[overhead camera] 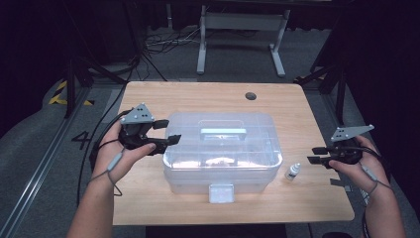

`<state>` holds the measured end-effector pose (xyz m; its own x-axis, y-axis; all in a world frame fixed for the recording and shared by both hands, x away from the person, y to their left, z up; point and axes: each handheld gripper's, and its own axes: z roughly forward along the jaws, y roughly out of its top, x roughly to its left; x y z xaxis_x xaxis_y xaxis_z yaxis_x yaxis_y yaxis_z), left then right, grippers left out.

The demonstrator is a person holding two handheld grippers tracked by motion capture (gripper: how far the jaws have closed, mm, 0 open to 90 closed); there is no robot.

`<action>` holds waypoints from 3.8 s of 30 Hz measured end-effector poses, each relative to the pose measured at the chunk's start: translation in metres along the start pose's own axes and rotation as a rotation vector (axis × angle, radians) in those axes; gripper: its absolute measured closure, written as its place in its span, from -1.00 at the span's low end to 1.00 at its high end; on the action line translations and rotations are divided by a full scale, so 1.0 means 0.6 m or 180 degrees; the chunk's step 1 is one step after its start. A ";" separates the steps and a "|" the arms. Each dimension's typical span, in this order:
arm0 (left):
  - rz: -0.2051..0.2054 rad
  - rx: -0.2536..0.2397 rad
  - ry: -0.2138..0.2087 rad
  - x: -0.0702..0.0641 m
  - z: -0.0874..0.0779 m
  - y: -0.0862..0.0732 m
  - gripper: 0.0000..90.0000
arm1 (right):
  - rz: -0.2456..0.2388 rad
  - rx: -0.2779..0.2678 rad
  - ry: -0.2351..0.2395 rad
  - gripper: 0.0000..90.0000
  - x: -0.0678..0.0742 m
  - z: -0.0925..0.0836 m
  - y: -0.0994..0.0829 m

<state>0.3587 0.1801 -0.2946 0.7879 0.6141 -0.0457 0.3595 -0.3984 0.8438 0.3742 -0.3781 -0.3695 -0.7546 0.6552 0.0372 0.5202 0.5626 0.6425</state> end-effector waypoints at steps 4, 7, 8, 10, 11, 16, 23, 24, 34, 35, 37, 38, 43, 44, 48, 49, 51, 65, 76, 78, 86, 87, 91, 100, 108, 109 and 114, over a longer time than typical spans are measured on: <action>0.0047 0.0010 -0.0037 -0.003 0.016 0.015 -0.20 | 0.0009 0.0005 0.0011 0.26 0.001 0.000 -0.003; 0.0090 -0.0015 -0.0049 -0.003 0.027 0.023 -0.21 | 0.0010 -0.0004 0.0002 0.26 0.001 -0.002 -0.006; 0.0095 -0.0021 -0.0051 -0.003 0.029 0.025 -0.21 | 0.0020 -0.0006 0.0002 0.26 0.001 -0.002 -0.006; 0.0107 -0.0045 -0.0065 -0.004 0.036 0.030 -0.21 | 0.0020 -0.0007 0.0004 0.26 0.002 -0.003 -0.007; 0.0111 -0.0059 -0.0088 -0.004 0.039 0.032 -0.21 | 0.0018 -0.0008 0.0004 0.26 0.002 -0.003 -0.007; 0.0149 -0.0044 -0.0145 -0.005 0.063 0.041 -0.22 | 0.0038 -0.0018 0.0005 0.25 0.003 -0.005 -0.008; 0.0125 -0.0100 -0.0197 -0.004 0.070 0.041 -0.18 | 0.0040 -0.0022 0.0011 0.25 0.003 -0.004 -0.009; 0.0127 -0.0117 -0.0219 -0.005 0.069 0.040 -0.19 | 0.0039 -0.0019 0.0012 0.25 0.003 -0.004 -0.008; 0.0276 -0.0101 -0.0445 -0.031 0.081 0.039 -0.24 | 0.0022 -0.0006 0.0019 0.24 0.005 0.000 -0.007; 0.0276 -0.0101 -0.0445 -0.031 0.081 0.039 -0.24 | 0.0022 -0.0006 0.0019 0.24 0.005 0.000 -0.007; 0.0225 -0.0076 -0.0452 -0.030 0.091 0.038 -0.23 | 0.0009 -0.0011 0.0029 0.23 0.007 0.000 -0.006; 0.0225 -0.0076 -0.0452 -0.030 0.091 0.038 -0.20 | 0.0009 -0.0011 0.0029 0.23 0.007 0.000 -0.006; 0.0240 0.0070 -0.0410 -0.026 0.110 0.035 -0.09 | 0.0011 -0.0011 0.0027 0.23 0.006 0.000 -0.007; 0.0259 0.0087 -0.0393 -0.026 0.111 0.035 -0.08 | 0.0010 -0.0012 0.0027 0.23 0.006 0.000 -0.007; 0.0314 0.0103 -0.0385 -0.025 0.114 0.035 -0.01 | 0.0008 -0.0010 0.0025 0.23 0.007 0.000 -0.007; 0.0318 0.0120 -0.0387 -0.026 0.114 0.036 0.01 | 0.0005 -0.0014 0.0027 0.23 0.007 0.000 -0.006; 0.0341 0.0145 -0.0380 -0.028 0.115 0.037 0.08 | -0.0009 -0.0013 0.0033 0.23 0.008 0.001 -0.005; 0.0399 0.0413 -0.0321 -0.051 0.119 0.058 0.53 | -0.0019 0.0001 0.0038 0.21 0.009 0.004 -0.005; 0.0257 0.0489 -0.0402 -0.036 0.124 0.067 0.61 | -0.0004 0.0001 0.0046 0.20 0.008 0.004 -0.006; 0.0244 0.0546 -0.0432 -0.033 0.124 0.071 0.61 | -0.0001 0.0000 0.0049 0.20 0.009 0.004 -0.007; 0.0230 0.0550 -0.0424 -0.025 0.122 0.086 0.62 | 0.0035 -0.0003 0.0025 0.20 0.007 -0.001 -0.015; 0.0222 0.0540 -0.0420 -0.025 0.122 0.087 0.62 | 0.0040 -0.0009 0.0024 0.20 0.007 -0.002 -0.016; 0.0240 0.0565 -0.0406 -0.019 0.123 0.096 0.62 | 0.0053 -0.0007 0.0026 0.20 0.009 -0.003 -0.017; 0.0198 0.0625 -0.0410 -0.003 0.126 0.116 0.62 | 0.0045 -0.0006 0.0007 0.20 0.011 -0.006 -0.020; 0.0174 0.0665 -0.0454 0.012 0.128 0.129 0.62 | 0.0020 -0.0029 0.0024 0.21 0.012 -0.004 -0.016; 0.0168 0.0674 -0.0461 0.013 0.128 0.130 0.62 | 0.0010 -0.0023 0.0021 0.21 0.013 -0.003 -0.015; 0.0125 0.0682 -0.0466 0.019 0.129 0.136 0.62 | -0.0011 -0.0040 0.0018 0.21 0.015 -0.004 -0.013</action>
<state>0.4357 0.1016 -0.2679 0.8617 0.4964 -0.1053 0.4127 -0.5648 0.7146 0.3624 -0.3777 -0.3721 -0.7586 0.6503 0.0395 0.5126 0.5584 0.6522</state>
